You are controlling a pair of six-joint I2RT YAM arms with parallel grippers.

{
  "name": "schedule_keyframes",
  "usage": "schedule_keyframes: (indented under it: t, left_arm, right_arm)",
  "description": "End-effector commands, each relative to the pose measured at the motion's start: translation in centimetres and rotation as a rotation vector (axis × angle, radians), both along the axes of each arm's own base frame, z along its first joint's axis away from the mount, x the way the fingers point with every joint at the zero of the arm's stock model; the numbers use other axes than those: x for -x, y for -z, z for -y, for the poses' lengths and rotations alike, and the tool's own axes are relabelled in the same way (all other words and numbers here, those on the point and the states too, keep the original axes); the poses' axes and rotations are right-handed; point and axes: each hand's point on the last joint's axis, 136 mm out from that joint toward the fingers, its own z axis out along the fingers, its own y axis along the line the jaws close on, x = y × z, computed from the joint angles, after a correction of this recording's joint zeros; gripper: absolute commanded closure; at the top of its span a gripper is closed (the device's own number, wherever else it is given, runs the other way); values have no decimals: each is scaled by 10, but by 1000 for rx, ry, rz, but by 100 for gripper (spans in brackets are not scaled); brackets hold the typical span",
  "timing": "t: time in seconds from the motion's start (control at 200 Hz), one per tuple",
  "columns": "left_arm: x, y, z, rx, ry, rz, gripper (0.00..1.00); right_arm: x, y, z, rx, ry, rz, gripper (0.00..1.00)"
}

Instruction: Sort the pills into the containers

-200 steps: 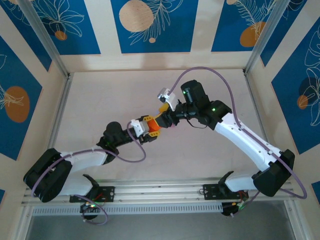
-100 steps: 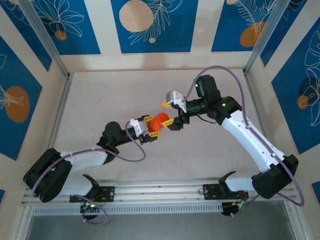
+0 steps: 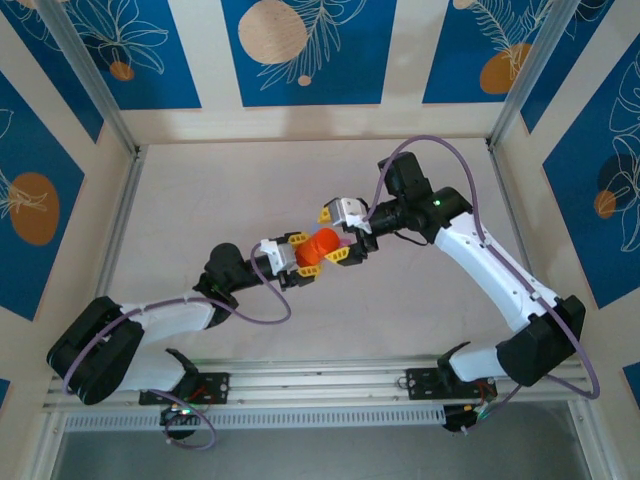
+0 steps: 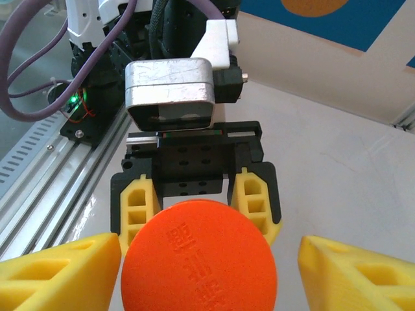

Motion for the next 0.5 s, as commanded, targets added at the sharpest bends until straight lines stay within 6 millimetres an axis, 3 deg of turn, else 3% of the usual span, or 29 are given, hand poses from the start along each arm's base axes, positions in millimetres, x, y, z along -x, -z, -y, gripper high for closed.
schedule_keyframes:
  t: [0.0, 0.2, 0.29, 0.495]
  left_arm:
    - [3, -17, 2, 33, 26, 44, 100]
    - [3, -17, 1, 37, 24, 47, 100]
    - [3, -19, 0, 42, 17, 50, 100]
    - [-6, -22, -4, 41, -45, 70, 100]
  right_arm:
    - [8, -1, -1, -2, -33, -23, 32]
    - [2, 2, -4, 3, 1, -36, 60]
    - [-4, 6, -7, 17, 41, -51, 63]
    - [-19, 21, -17, 82, 206, -246, 85]
